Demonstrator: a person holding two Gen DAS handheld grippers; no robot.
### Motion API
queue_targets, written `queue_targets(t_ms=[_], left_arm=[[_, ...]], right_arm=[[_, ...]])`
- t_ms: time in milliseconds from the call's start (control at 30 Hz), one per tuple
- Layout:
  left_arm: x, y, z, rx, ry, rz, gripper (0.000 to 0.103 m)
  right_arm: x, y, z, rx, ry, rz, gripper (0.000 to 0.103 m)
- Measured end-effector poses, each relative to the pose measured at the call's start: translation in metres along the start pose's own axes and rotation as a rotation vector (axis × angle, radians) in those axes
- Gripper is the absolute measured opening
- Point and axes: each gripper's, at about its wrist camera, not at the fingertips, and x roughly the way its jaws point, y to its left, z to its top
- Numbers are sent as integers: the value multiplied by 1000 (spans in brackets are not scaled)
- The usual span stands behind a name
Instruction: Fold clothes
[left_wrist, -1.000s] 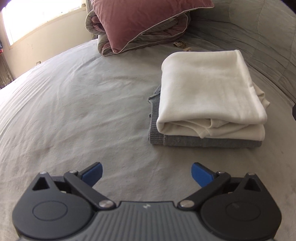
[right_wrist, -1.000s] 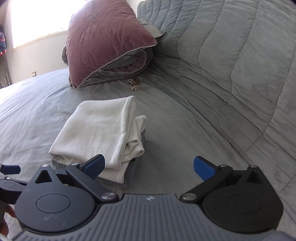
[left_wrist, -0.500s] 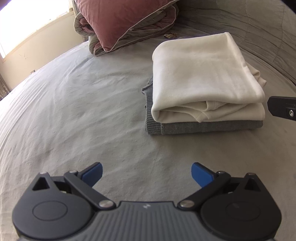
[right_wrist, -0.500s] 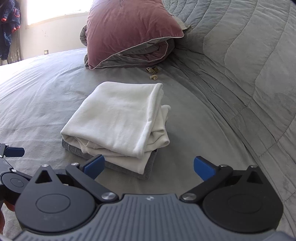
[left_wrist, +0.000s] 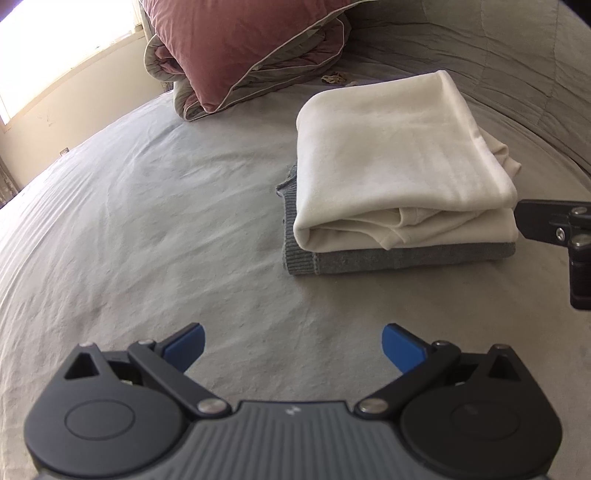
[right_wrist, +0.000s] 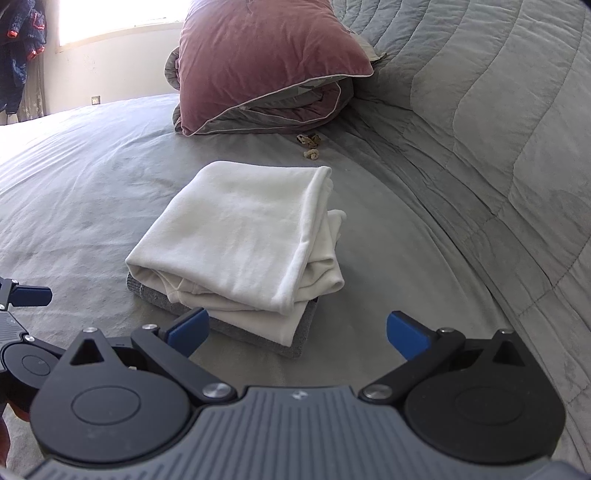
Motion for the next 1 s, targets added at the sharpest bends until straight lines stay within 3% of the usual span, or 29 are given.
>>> queue_targets(t_ms=[1000], left_arm=[[-4,-4,-1,21,-13,-15,102]], right_arm=[[0,12,-2,-41,9,3,103]])
